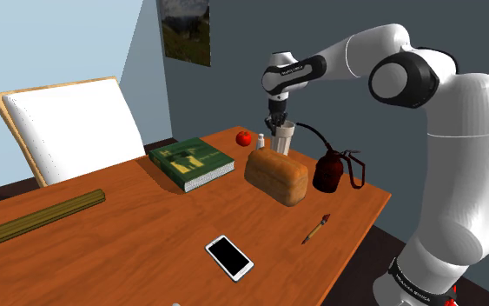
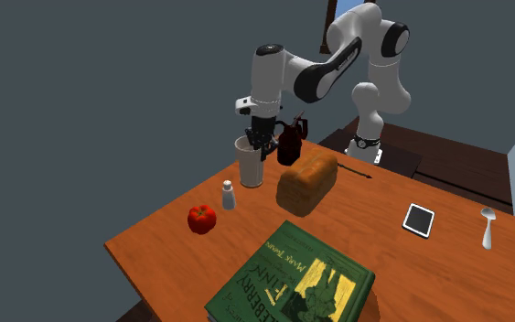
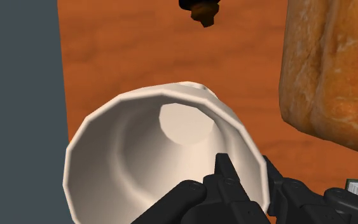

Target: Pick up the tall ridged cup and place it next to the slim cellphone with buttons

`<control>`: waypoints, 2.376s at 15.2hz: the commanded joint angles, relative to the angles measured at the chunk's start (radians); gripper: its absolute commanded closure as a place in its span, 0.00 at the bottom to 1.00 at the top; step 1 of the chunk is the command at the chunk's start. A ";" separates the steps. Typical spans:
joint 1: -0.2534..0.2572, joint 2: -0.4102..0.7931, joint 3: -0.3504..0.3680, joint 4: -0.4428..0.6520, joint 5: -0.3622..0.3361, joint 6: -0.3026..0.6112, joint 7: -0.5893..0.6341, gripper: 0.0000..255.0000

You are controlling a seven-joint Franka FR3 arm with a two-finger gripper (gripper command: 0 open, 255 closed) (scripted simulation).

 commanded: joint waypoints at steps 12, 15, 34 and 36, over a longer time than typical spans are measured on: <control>-0.001 -0.015 -0.001 0.154 0.002 -0.168 -0.011 1.00; -0.002 -0.014 -0.001 0.196 0.002 -0.208 -0.014 1.00; -0.014 0.078 -0.003 0.596 0.013 -0.517 -0.038 1.00; -0.018 0.104 -0.003 0.667 0.016 -0.561 -0.042 1.00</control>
